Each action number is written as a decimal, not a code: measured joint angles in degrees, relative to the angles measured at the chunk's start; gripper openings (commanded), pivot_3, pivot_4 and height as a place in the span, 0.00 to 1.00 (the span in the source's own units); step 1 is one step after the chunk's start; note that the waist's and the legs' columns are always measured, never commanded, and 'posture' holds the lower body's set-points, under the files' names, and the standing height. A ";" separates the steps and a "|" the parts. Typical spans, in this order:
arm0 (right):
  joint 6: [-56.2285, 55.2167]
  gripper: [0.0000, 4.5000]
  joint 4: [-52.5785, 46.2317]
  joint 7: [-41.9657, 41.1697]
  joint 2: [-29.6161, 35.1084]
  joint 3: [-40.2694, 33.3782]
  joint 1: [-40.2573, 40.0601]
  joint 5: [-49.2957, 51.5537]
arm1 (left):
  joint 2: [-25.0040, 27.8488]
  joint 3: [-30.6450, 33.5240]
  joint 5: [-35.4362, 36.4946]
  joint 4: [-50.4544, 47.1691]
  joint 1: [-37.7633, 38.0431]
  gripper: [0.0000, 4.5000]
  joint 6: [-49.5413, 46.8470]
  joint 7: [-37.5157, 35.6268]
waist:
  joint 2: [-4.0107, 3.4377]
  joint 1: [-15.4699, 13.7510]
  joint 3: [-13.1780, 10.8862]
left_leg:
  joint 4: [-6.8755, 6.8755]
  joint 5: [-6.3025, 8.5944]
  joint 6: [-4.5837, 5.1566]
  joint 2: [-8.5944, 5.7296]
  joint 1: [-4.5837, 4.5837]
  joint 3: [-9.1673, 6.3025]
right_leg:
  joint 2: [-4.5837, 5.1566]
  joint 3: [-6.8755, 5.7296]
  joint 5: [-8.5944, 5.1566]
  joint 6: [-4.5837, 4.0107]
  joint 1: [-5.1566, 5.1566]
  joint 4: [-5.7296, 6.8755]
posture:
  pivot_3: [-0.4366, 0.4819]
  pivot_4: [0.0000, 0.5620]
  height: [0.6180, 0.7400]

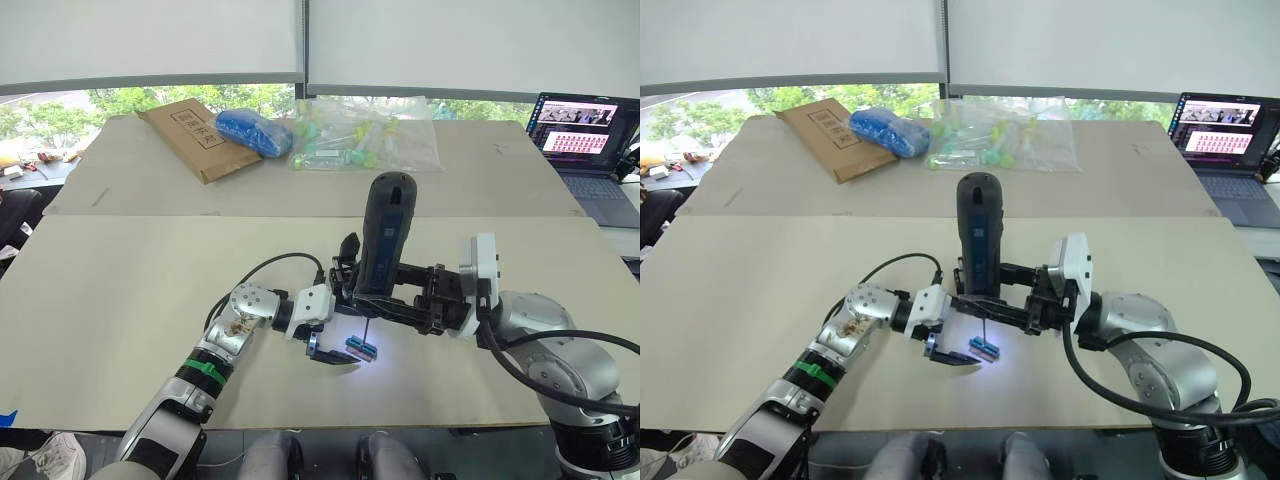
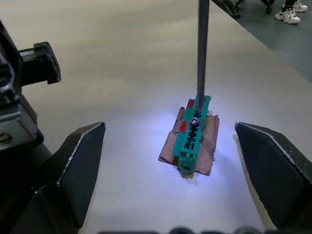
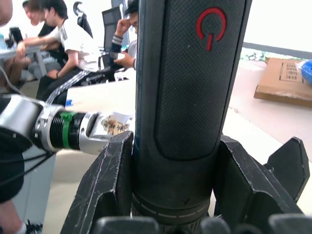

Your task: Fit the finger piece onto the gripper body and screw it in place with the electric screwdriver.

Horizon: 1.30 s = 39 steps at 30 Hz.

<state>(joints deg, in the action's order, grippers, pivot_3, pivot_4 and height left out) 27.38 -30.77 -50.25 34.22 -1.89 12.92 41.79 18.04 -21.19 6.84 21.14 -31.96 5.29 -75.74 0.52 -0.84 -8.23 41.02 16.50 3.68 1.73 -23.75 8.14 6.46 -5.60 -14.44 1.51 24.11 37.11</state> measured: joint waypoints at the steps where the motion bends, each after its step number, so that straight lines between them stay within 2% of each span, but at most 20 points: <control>1: 0.00 0.42 -0.23 0.20 0.02 0.00 -0.02 -0.01 | -0.04 0.00 0.00 0.00 0.00 1.00 -0.10 -0.07 | 0.00 0.01 0.00 | 0.00 0.00 0.00 0.00 0.00 0.00 | 0.00 0.00 0.00 0.00 0.00 0.00 | 0.48 0.27 1.00; 39: -3.18 0.42 0.05 -1.96 -1.53 1.17 -1.30 -4.52 | 0.26 -0.03 -0.01 -0.08 0.03 1.00 -0.25 -0.39 | 0.00 -0.02 0.00 | 0.00 0.00 0.00 0.00 0.00 0.00 | 0.00 0.00 0.00 0.00 0.00 0.00 | 0.48 0.27 1.00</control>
<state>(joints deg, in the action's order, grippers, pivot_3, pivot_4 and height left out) 24.19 -30.72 -52.20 32.69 -0.71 11.62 37.28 18.30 -21.22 6.82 21.06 -31.93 5.04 -76.13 0.52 -0.86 -8.23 41.02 16.50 3.68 1.73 -23.75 8.14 6.46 -5.60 -14.44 1.51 24.11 37.11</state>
